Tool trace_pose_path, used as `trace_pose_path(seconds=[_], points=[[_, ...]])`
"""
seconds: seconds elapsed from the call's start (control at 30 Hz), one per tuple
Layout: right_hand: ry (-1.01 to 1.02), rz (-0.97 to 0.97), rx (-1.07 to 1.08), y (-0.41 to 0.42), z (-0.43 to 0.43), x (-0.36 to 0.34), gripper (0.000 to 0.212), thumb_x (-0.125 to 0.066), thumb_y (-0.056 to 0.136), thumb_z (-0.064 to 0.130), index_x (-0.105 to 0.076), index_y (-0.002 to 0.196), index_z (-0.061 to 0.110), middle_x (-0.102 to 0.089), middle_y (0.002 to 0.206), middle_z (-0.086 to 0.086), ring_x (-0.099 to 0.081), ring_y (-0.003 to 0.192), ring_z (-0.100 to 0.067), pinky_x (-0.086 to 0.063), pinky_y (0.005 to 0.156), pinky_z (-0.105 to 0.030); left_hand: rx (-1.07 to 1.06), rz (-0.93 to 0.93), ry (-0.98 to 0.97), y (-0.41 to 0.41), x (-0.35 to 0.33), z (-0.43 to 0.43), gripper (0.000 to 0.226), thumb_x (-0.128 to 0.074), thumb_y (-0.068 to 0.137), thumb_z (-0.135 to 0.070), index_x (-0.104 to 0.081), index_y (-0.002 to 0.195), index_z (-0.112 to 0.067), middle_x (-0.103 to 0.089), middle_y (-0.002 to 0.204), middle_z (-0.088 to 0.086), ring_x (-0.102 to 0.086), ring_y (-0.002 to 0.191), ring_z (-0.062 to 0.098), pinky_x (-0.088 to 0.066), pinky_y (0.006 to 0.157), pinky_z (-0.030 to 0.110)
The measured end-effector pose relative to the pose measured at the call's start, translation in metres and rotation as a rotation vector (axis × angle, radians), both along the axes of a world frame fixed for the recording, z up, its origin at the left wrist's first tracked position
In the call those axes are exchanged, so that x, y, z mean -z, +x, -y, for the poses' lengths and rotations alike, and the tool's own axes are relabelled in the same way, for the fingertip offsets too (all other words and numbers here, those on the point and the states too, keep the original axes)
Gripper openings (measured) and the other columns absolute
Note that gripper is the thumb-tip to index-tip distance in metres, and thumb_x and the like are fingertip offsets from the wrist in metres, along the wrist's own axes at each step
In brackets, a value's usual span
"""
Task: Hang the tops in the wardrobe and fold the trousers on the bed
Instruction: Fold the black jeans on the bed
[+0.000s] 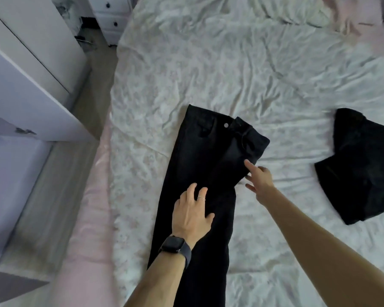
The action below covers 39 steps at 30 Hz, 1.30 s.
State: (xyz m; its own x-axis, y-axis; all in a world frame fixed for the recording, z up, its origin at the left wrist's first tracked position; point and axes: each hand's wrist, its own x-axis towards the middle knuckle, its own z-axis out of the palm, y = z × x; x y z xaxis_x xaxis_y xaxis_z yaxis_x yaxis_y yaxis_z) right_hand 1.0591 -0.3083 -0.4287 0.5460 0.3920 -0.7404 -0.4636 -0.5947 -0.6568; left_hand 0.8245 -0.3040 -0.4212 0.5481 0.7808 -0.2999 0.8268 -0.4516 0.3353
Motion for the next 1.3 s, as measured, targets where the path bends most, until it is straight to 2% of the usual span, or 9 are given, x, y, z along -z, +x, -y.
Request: trace_pose_path(seconds=[0.13,0.23,0.3,0.4,0.53,0.7,0.93,1.03,1.3], points=[[0.021,-0.083,0.199,0.048,-0.055,0.002,0.041,-0.080,0.084,0.034,-0.065,0.112,0.009,-0.072,0.104,-0.006,-0.069,0.093,-0.021,-0.057,0.070,-0.033,0.087,-0.070,0.038,0.048,0.015,-0.030,0.077,-0.063,0.091,-0.055,-0.027,0.152,-0.026,-0.017,0.161,0.007,-0.036,0.140,0.029,-0.039,0.111,0.043],[0.074,0.008,0.330,0.062,-0.087,-0.007,0.027,-0.076,0.080,0.023,-0.064,0.102,0.012,-0.069,0.091,-0.005,-0.068,0.079,-0.020,-0.051,0.057,-0.029,0.111,-0.024,0.099,0.064,0.012,-0.047,0.056,-0.058,0.095,-0.048,-0.045,0.143,-0.023,-0.044,0.146,0.002,-0.058,0.114,0.025,-0.052,0.089,0.039],[0.188,0.162,0.291,0.060,-0.118,-0.016,0.031,-0.074,0.078,0.021,-0.059,0.104,0.018,-0.067,0.089,-0.001,-0.066,0.076,-0.016,-0.049,0.056,-0.027,0.028,0.069,0.134,0.065,0.006,-0.065,0.040,-0.055,0.093,-0.041,-0.059,0.128,-0.021,-0.063,0.120,-0.004,-0.066,0.091,0.020,-0.056,0.073,0.037],[0.333,0.200,0.067,0.034,-0.168,-0.036,0.041,-0.076,0.077,0.025,-0.052,0.111,0.021,-0.069,0.098,-0.004,-0.070,0.085,-0.020,-0.058,0.069,-0.035,-0.408,0.163,-0.090,0.053,0.002,-0.102,0.032,-0.050,0.090,-0.046,-0.060,0.116,-0.030,-0.065,0.079,-0.012,-0.064,0.068,0.011,-0.054,0.058,0.034],[0.306,0.110,-0.350,0.002,-0.187,-0.031,0.054,-0.078,0.085,0.035,-0.052,0.130,0.023,-0.070,0.111,0.006,-0.070,0.098,-0.014,-0.058,0.087,-0.035,-0.769,0.097,-0.408,0.021,0.020,-0.146,0.024,-0.057,0.094,-0.034,-0.061,0.114,-0.022,-0.067,0.088,-0.006,-0.065,0.078,0.015,-0.054,0.067,0.034],[0.034,0.378,-0.068,0.027,-0.125,0.019,0.023,-0.063,0.092,0.034,-0.059,0.112,0.023,-0.063,0.096,0.017,-0.065,0.098,-0.014,-0.044,0.071,-0.020,-0.758,0.242,-0.413,0.041,0.029,-0.201,0.018,-0.068,0.088,-0.036,-0.052,0.083,-0.033,-0.062,0.080,-0.013,-0.059,0.068,0.005,-0.040,0.049,0.017],[0.075,0.060,-0.256,0.052,-0.135,0.050,0.035,-0.060,0.095,0.049,-0.066,0.117,0.021,-0.075,0.102,0.000,-0.072,0.091,-0.017,-0.060,0.088,-0.041,-0.601,0.342,-0.371,0.107,0.036,-0.273,0.028,-0.066,0.087,-0.060,-0.055,0.089,-0.035,-0.061,0.090,-0.017,-0.058,0.079,0.000,-0.039,0.058,0.017],[0.097,0.007,-0.282,0.060,-0.165,0.051,0.033,-0.056,0.098,0.048,-0.066,0.119,0.024,-0.073,0.107,-0.001,-0.072,0.092,-0.020,-0.060,0.089,-0.040,-0.623,0.336,-0.313,0.119,0.043,-0.290,0.022,-0.066,0.092,-0.048,-0.064,0.094,-0.027,-0.065,0.087,-0.012,-0.062,0.081,0.008,-0.040,0.059,0.020],[-0.005,0.126,-0.460,0.061,-0.187,0.067,0.039,-0.062,0.095,0.049,-0.071,0.106,0.013,-0.074,0.095,0.003,-0.070,0.091,-0.015,-0.056,0.086,-0.032,-0.670,0.329,-0.386,0.107,0.057,-0.314,0.014,-0.069,0.094,-0.023,-0.066,0.107,-0.019,-0.069,0.099,-0.005,-0.065,0.099,0.021,-0.053,0.091,0.036]])
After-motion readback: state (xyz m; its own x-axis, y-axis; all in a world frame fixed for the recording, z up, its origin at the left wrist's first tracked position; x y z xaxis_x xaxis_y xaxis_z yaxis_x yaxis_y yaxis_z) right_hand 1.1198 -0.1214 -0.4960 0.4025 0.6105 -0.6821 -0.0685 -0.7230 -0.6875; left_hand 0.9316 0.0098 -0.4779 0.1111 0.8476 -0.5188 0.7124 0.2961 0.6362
